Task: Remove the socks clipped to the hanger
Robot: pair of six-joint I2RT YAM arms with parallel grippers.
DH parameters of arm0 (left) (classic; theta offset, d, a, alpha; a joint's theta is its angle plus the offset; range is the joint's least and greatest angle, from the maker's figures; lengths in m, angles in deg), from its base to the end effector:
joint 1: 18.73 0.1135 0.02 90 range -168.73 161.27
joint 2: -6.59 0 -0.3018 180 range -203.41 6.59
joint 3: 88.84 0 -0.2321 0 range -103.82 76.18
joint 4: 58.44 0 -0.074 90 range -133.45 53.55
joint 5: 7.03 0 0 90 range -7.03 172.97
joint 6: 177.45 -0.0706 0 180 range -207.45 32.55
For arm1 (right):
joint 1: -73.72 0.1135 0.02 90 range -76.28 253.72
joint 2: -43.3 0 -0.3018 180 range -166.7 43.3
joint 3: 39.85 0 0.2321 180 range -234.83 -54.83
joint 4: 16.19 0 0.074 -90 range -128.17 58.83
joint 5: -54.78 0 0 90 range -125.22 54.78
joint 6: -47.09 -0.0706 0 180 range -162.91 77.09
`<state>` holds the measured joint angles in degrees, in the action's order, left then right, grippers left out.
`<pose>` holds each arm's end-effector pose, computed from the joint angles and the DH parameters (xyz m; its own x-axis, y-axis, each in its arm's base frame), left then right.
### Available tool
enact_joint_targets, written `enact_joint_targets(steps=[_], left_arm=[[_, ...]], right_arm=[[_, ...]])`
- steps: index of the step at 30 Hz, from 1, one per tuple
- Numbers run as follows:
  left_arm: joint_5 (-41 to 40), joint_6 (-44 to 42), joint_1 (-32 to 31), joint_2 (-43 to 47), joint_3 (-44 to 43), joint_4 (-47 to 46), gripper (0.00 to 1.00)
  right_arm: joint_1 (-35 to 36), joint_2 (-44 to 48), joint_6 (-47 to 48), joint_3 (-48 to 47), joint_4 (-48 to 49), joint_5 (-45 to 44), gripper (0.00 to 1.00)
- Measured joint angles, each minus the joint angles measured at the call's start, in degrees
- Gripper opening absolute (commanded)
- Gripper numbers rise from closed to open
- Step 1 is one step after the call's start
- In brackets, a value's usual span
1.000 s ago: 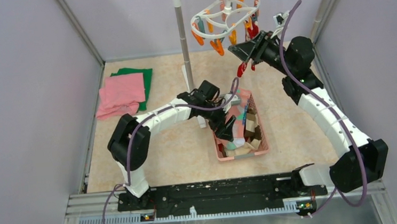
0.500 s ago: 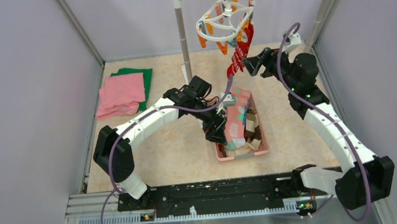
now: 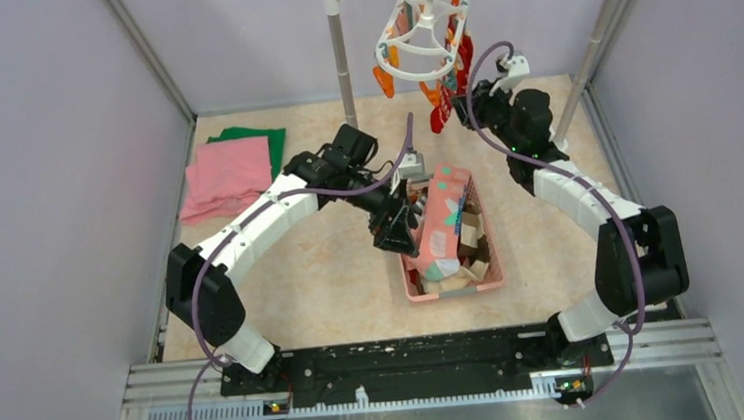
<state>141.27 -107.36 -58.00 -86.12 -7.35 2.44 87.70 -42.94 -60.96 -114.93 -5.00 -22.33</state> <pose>0.2165 -0.2546 0.3473 -0.3552 0.5215 -0.7758 0.8834 -0.0841 -0.4610 0.3560 0.1048 0.3698 -0.1396 0.2765 -0.9508 -0.4299 0.8481 0.3097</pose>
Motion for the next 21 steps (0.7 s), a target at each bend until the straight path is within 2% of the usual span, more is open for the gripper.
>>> enact_joint_targets(steps=[2,9,10,12,13,15,18,19,21], left_arm=[[0.7,0.0,0.7,0.5,-0.1,0.2,0.99],[1.3,0.3,2.2,0.6,-0.2,0.5,0.99],[1.4,0.3,2.4,0.6,-0.3,0.5,0.99],[1.6,0.6,2.7,0.6,-0.6,0.4,0.99],[1.7,0.7,2.9,0.7,-0.7,0.3,0.99],[2.0,1.0,3.1,1.0,-0.7,0.0,0.99],[2.2,1.4,3.5,1.5,-0.7,-0.3,0.99],[2.3,1.5,3.6,1.7,-0.7,-0.5,0.99],[2.4,1.6,3.9,2.0,-0.7,-0.7,0.99]], right_arm=[[0.0,-0.3,0.8,-0.1,1.2,-0.5,0.0],[0.0,0.3,1.5,0.0,2.6,-1.1,0.0],[0.0,0.8,1.4,0.0,2.6,-1.2,0.06],[-0.2,1.7,1.5,0.1,2.6,-1.2,0.41],[-0.3,2.1,1.4,0.0,2.6,-1.2,0.5],[-0.7,2.4,1.5,0.0,2.8,-0.6,0.57],[-1.5,1.7,1.8,-0.9,2.9,1.7,0.57],[-1.8,1.1,1.8,-1.7,3.0,2.5,0.54],[-1.9,-0.7,1.7,-4.1,3.0,4.2,0.33]])
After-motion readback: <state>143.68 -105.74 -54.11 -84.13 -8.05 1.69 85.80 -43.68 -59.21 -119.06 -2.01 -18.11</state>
